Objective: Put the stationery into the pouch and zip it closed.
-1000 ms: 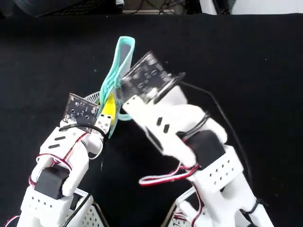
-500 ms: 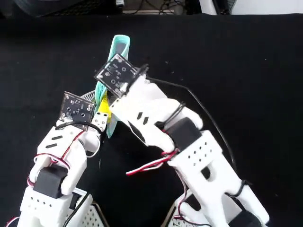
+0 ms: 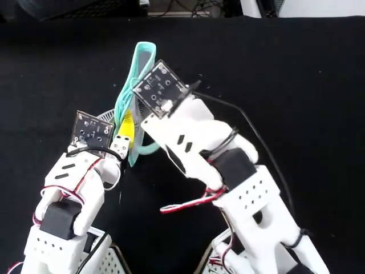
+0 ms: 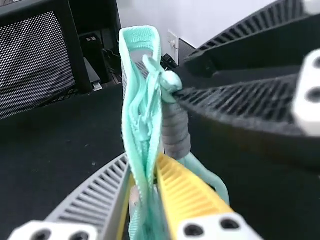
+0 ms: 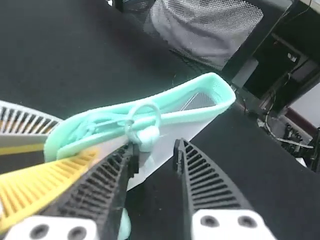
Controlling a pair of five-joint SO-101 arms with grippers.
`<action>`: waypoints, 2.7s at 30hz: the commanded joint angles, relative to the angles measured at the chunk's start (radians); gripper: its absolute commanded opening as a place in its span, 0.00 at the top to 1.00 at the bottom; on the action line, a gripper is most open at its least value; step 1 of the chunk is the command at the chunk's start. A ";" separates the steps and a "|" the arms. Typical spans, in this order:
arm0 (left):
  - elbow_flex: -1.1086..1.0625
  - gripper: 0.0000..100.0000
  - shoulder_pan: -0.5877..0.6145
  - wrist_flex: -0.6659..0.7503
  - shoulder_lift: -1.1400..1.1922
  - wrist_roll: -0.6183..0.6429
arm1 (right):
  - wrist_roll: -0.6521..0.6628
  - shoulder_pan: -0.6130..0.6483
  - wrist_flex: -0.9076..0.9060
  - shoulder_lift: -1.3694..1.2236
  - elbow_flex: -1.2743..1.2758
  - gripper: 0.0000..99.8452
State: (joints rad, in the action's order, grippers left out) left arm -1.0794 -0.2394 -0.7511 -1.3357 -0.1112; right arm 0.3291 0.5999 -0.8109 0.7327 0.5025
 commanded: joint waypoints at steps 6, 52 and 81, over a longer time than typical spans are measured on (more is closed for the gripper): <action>0.010 0.97 0.005 0.003 0.005 0.006 | 0.006 -0.012 0.081 0.039 0.042 0.81; -0.007 0.97 -0.022 0.003 0.005 0.011 | 0.015 0.058 0.104 0.042 0.036 0.80; -0.007 0.97 -0.021 0.003 0.005 0.008 | 0.064 0.060 0.091 -0.013 0.048 0.84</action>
State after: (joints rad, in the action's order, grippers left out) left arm -1.0794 -0.2455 -0.7511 -1.3357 -0.1082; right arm 0.3598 0.6674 -0.7096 0.7710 0.5823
